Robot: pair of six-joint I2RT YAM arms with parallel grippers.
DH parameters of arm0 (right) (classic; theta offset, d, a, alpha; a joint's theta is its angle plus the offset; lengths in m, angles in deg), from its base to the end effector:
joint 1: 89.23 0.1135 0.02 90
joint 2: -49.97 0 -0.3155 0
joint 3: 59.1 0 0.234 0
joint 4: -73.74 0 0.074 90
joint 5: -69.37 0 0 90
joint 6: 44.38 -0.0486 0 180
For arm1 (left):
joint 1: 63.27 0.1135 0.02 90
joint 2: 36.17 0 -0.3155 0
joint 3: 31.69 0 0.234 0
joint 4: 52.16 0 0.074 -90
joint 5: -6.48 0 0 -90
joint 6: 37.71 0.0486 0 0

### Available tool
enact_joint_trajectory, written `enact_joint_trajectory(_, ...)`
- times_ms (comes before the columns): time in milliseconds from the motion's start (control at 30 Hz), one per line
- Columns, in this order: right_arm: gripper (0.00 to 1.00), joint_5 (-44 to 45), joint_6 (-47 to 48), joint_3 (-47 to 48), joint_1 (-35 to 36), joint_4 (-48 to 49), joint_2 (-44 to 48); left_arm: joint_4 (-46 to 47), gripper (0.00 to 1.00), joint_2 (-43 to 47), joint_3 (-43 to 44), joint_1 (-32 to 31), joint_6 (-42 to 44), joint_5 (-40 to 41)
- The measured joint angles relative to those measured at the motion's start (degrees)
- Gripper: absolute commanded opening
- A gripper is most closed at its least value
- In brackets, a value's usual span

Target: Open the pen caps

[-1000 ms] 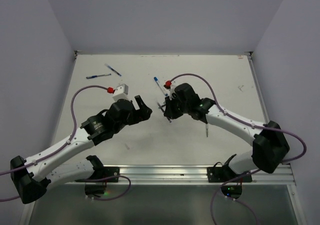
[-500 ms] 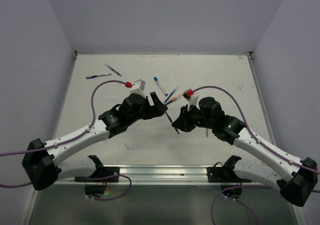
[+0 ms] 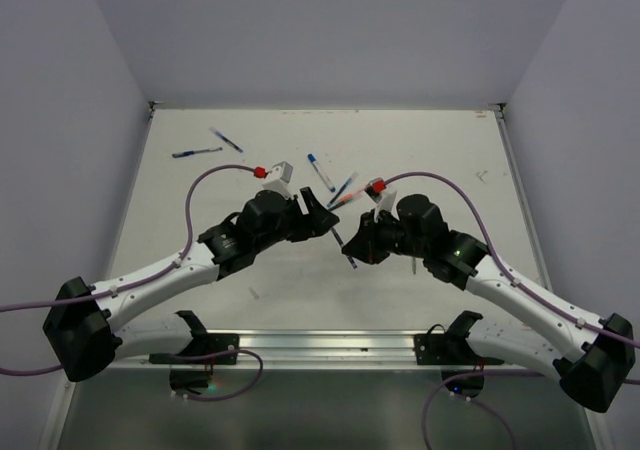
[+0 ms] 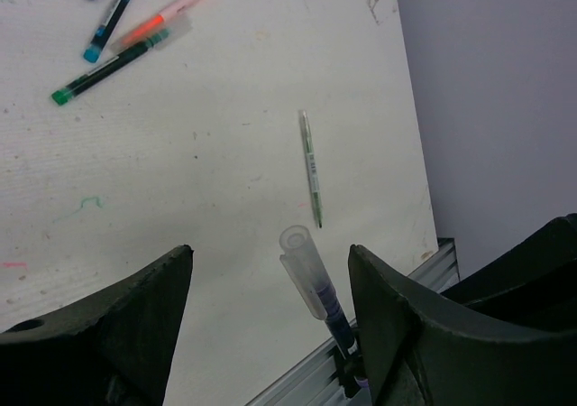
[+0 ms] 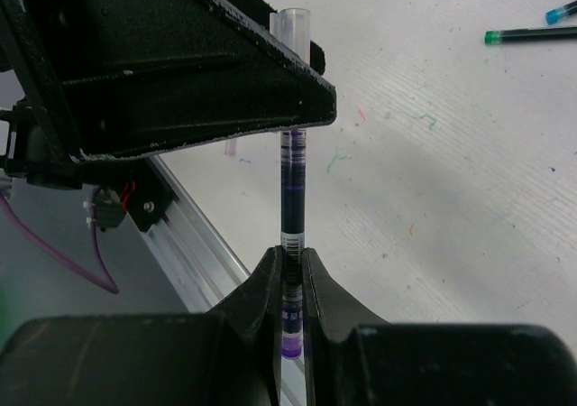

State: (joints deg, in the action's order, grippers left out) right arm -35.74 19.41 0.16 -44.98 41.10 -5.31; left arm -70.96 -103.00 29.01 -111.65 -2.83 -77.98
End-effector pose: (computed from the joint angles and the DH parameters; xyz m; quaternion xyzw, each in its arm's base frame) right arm 0.1200 0.1346 0.3311 -0.1999 0.8316 0.3841 0.3478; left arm 0.1626 -0.1759 0.3270 -0.0754 0.8391 -0.3966 0.3646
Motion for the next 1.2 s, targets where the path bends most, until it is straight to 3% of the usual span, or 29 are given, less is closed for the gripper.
enact_joint_trajectory(200, 0.0, -0.9, -0.4, -0.9, 0.0, 2.1, -1.2, 1.4, 0.65, 0.4, -0.8, 0.0, -1.4, -1.0)
enact_joint_trajectory(633, 0.0, -1.1, -1.2, -2.2, 0.0, 3.3, 0.0, 6.9, 0.6, 0.9, -2.6, 0.5, -5.4, -3.8)
enact_joint_trajectory(1033, 0.0, -1.0, -2.1, -3.0, 0.0, 3.3, 1.5, 10.8, 0.46, 1.6, -5.6, 0.7, -8.4, -7.5)
enact_joint_trajectory(1200, 0.0, -1.1, -2.4, -3.3, 0.0, 3.2, 2.8, 11.3, 0.26, 3.3, -6.1, 0.7, -8.9, -7.5)
